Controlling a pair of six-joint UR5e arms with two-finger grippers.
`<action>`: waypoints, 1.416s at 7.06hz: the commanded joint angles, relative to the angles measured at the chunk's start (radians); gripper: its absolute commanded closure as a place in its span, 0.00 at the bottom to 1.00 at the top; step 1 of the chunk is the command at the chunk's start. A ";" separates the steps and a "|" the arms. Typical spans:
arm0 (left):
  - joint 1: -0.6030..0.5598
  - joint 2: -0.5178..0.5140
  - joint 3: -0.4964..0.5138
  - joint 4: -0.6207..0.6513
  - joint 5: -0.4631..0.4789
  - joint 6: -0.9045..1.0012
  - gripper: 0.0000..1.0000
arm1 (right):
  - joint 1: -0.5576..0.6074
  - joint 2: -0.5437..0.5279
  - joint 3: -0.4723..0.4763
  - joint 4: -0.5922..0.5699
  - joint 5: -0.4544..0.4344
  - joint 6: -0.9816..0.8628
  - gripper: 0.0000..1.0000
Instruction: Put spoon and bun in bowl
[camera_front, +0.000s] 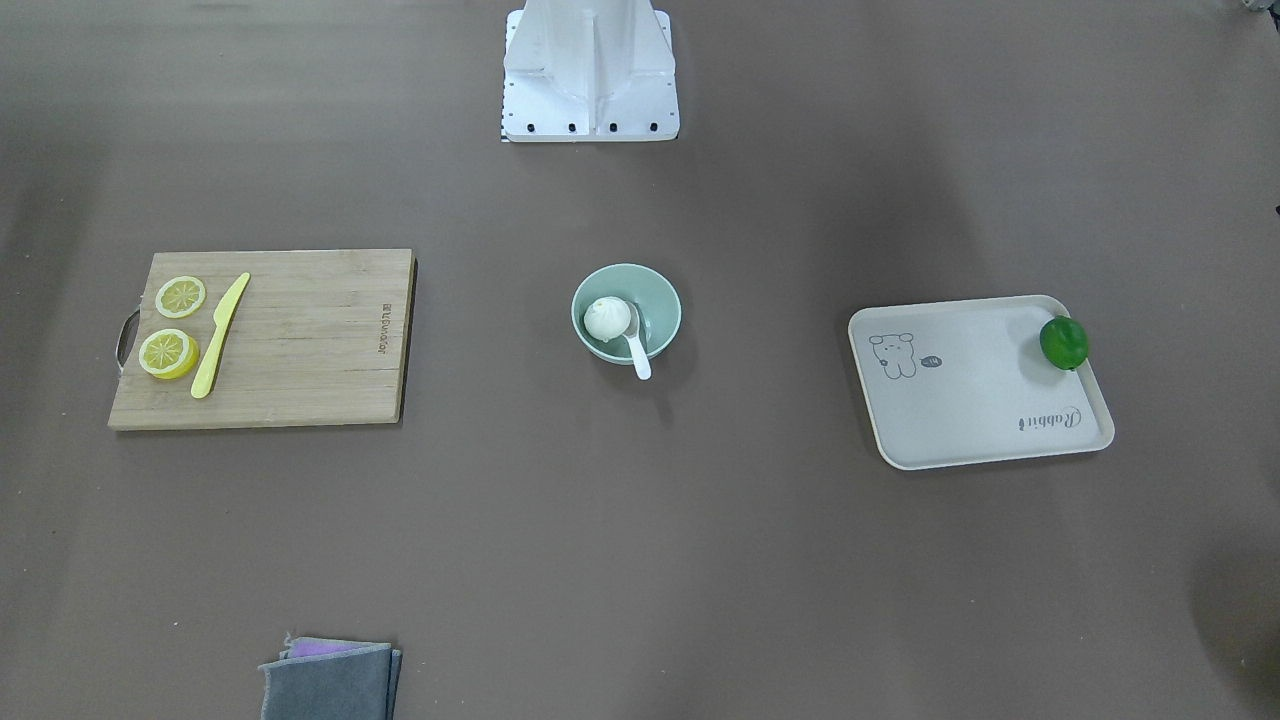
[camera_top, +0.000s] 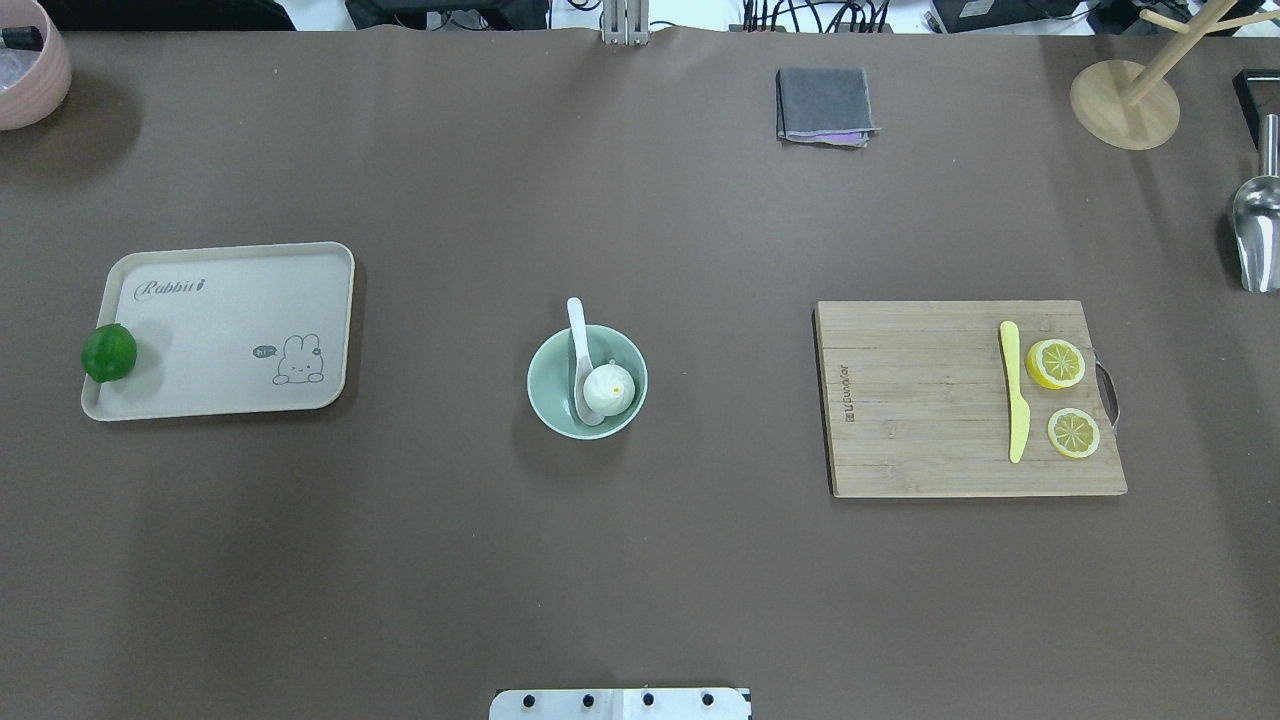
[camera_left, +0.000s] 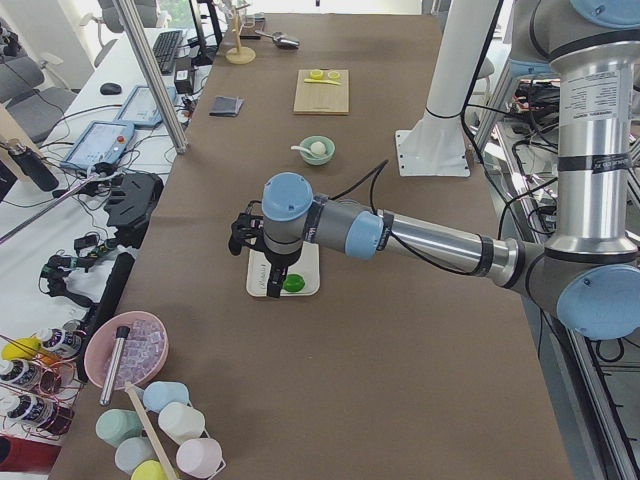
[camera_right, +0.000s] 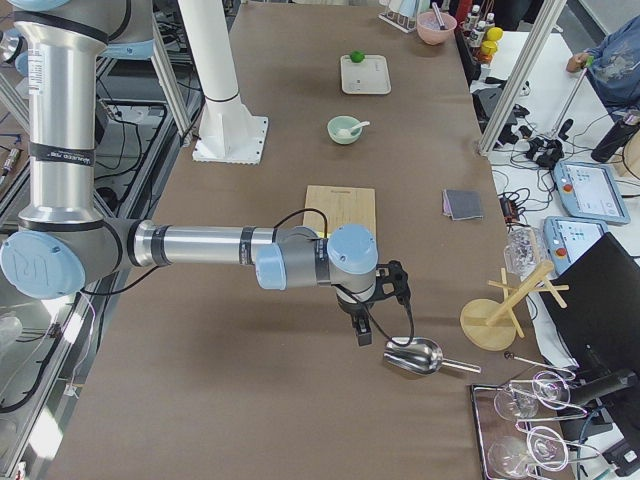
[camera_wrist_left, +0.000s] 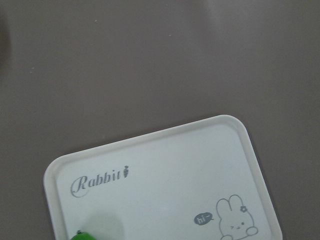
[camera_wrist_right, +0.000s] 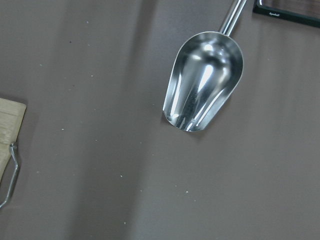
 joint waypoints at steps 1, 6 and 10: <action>-0.008 0.057 0.013 -0.015 -0.008 0.005 0.02 | 0.015 0.002 -0.017 0.003 0.001 -0.023 0.00; -0.009 0.071 0.096 -0.055 -0.010 0.001 0.02 | 0.014 -0.002 -0.025 0.012 0.012 -0.006 0.00; -0.011 0.075 0.070 -0.050 0.001 0.002 0.02 | 0.014 -0.002 -0.028 0.013 0.032 -0.006 0.00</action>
